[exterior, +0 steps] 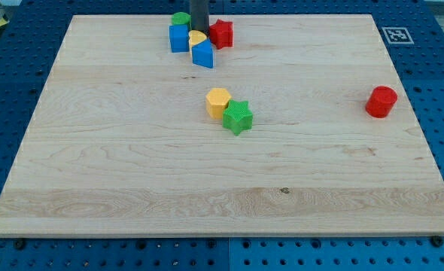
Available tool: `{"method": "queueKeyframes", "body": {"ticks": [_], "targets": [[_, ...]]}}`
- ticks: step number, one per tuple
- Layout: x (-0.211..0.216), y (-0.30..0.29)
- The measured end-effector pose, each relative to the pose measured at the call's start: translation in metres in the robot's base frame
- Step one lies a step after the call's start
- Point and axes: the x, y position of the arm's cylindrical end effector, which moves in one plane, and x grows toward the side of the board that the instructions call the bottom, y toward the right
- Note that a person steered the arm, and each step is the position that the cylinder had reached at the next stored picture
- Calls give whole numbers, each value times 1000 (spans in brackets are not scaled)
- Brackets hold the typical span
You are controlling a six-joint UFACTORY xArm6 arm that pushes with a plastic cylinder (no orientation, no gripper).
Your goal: Push the red star diagonally top left to the red circle
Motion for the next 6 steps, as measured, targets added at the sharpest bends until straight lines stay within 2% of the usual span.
{"method": "queueKeyframes", "body": {"ticks": [2,4,6], "targets": [[-47,2],[-2,-16],[-2,12]]}}
